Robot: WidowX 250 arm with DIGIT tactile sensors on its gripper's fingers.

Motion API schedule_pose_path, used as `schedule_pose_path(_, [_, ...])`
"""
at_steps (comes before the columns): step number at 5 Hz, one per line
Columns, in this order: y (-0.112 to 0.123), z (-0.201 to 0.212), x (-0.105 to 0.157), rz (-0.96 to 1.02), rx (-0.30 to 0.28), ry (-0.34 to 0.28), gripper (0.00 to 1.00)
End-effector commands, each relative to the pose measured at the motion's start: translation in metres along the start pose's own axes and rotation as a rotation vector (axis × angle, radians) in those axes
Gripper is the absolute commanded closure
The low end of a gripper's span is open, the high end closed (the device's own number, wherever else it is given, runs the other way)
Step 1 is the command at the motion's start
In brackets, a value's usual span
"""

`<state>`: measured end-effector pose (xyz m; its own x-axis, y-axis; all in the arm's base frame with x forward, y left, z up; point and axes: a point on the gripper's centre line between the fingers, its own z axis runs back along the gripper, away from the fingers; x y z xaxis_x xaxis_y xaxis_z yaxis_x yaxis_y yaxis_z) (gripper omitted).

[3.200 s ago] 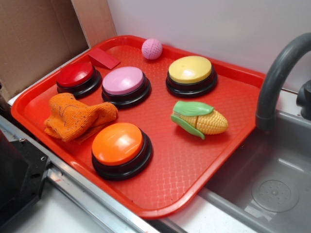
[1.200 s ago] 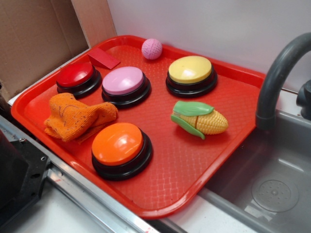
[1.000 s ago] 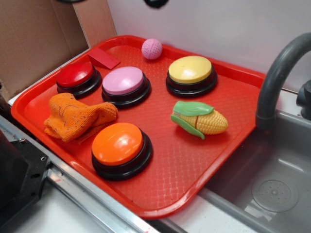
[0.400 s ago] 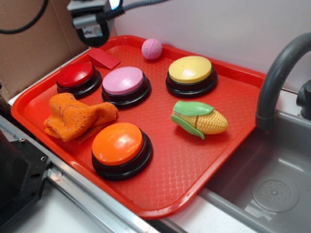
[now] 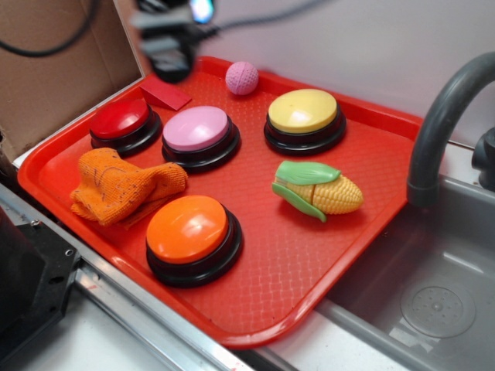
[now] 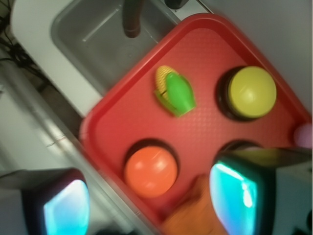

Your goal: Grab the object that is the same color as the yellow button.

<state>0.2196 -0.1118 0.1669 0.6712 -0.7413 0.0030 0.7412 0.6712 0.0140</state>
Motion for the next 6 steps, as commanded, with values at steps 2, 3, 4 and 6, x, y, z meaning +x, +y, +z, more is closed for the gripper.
schedule_pose_path(2, [0.006,-0.064,0.050,-0.081,-0.042,0.038,0.00])
schedule_pose_path(3, [0.008,-0.090,0.038,-0.089,-0.062,0.086,0.00])
schedule_pose_path(4, [0.009,-0.101,0.037,-0.081,-0.055,0.096,0.00])
schedule_pose_path(6, [0.005,-0.106,0.054,-0.101,-0.059,0.094,0.00])
